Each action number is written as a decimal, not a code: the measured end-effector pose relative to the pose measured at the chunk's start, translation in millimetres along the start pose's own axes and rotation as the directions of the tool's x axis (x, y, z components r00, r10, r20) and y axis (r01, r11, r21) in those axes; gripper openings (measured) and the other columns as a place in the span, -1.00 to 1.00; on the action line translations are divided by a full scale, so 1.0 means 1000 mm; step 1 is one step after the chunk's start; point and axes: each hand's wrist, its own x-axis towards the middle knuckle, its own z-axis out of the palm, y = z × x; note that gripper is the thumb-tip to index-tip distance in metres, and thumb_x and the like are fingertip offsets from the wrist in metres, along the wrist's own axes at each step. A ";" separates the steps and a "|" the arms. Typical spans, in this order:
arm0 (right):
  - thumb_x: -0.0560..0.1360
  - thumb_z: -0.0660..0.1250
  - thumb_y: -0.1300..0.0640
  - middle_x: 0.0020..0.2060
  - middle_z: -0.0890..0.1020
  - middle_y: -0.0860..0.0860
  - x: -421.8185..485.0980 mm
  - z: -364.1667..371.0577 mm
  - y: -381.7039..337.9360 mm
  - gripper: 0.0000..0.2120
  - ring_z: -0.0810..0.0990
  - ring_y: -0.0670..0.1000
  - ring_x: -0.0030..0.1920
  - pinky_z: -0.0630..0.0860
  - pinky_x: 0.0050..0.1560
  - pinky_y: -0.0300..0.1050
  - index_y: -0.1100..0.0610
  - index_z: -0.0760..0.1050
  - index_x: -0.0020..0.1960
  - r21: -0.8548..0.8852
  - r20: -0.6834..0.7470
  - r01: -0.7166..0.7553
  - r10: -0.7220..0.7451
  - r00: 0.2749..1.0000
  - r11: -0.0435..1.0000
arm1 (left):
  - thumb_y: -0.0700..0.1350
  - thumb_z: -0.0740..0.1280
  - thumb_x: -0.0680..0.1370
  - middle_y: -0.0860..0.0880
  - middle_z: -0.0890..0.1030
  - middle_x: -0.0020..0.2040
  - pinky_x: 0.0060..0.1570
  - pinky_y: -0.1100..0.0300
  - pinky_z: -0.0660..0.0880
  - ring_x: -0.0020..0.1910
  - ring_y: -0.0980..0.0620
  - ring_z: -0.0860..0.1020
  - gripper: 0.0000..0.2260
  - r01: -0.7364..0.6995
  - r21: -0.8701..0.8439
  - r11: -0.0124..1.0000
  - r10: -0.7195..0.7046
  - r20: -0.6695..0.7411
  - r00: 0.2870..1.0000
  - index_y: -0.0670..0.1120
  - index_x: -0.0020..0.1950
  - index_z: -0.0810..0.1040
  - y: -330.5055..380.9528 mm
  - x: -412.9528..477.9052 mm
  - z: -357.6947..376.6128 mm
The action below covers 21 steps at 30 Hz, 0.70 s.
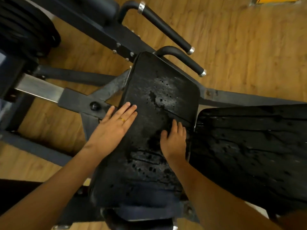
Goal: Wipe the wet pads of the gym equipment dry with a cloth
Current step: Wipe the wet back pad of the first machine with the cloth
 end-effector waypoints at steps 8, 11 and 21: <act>0.65 -0.19 -0.18 0.63 -0.05 -0.10 -0.004 0.068 0.037 -0.40 -0.22 -0.11 0.61 -0.19 0.61 -0.01 -0.03 0.01 0.65 0.102 -0.266 0.120 -0.090 0.960 0.988 | -0.27 0.26 0.48 -0.06 0.28 0.59 0.55 -0.14 0.07 0.60 -0.09 0.15 -0.39 0.073 -0.262 0.962 -0.131 -0.210 0.969 -0.15 0.55 0.33 0.005 -0.002 0.029; 0.65 -0.19 -0.18 0.64 -0.05 -0.09 -0.005 0.068 0.037 -0.40 -0.21 -0.08 0.62 -0.19 0.61 0.01 -0.03 0.01 0.65 0.113 -0.271 0.141 -0.106 0.957 0.984 | -0.29 0.24 0.47 -0.05 0.27 0.59 0.54 -0.20 0.08 0.61 -0.10 0.15 -0.39 0.045 -0.276 0.960 -0.113 -0.235 0.965 -0.15 0.55 0.34 0.007 -0.007 0.029; 0.68 0.00 -0.12 0.64 -0.01 -0.06 0.000 0.062 0.016 -0.44 -0.15 0.01 0.63 -0.21 0.60 0.15 0.00 0.06 0.65 0.203 -0.251 0.068 -0.015 0.968 0.977 | -0.25 0.23 0.55 -0.07 0.35 0.55 0.53 -0.22 0.19 0.61 -0.05 0.18 -0.50 0.026 -0.431 0.902 -0.176 -0.313 0.933 -0.19 0.51 0.40 -0.001 -0.016 0.038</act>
